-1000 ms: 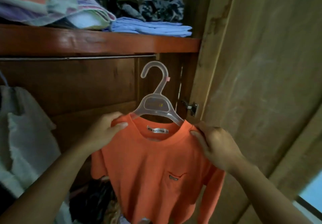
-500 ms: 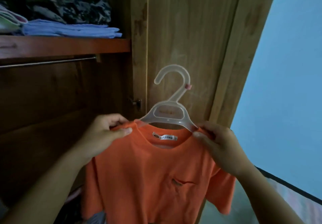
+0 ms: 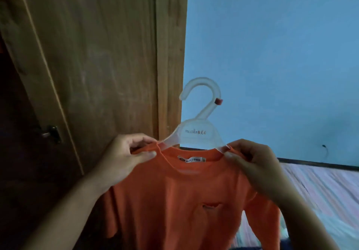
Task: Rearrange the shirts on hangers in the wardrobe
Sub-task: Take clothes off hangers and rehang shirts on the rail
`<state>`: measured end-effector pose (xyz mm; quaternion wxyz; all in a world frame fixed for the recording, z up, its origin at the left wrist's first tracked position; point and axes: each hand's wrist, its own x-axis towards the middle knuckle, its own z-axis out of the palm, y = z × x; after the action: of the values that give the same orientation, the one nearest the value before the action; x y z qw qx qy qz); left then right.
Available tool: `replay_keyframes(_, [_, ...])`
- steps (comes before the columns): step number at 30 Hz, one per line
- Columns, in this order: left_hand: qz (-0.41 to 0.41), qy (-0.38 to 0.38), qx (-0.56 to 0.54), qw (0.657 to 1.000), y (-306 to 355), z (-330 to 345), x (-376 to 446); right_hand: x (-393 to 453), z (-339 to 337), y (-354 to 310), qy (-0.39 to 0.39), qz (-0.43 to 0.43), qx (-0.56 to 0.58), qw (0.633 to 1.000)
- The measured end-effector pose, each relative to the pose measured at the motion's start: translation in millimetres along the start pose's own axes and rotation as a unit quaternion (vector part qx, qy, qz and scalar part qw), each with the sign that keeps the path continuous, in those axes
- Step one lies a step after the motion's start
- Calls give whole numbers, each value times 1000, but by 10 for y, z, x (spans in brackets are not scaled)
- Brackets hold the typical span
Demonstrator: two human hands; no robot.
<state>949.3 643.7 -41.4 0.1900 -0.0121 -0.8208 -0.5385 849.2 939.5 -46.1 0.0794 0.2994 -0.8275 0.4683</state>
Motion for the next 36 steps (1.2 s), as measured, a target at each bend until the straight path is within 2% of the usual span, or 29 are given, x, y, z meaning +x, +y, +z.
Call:
replay_keyframes(8, [56, -144, -61, 986, 12, 494, 324, -690, -349, -39, 110, 80, -78, 988])
replay_keyframes(15, [82, -258, -80, 959, 128, 1100, 430, -1374, -680, -97, 168, 145, -140, 965])
replay_keyframes(21, [103, -338, -87, 932, 218, 1666, 338, -1948, -885, -146, 195, 203, -155, 947])
replay_keyframes(27, [104, -417, -94, 898, 284, 2304, 182, -2521, -1039, -62, 221, 286, -185, 914])
replay_keyframes(30, [108, -471, -74, 872, 259, 2683, 101, -2805, -1145, 94, 216, 337, -185, 897])
replay_keyframes(36, [53, -558, -34, 828, 22, 3595, 19, -3242, -1333, 730, 193, 407, -196, 871])
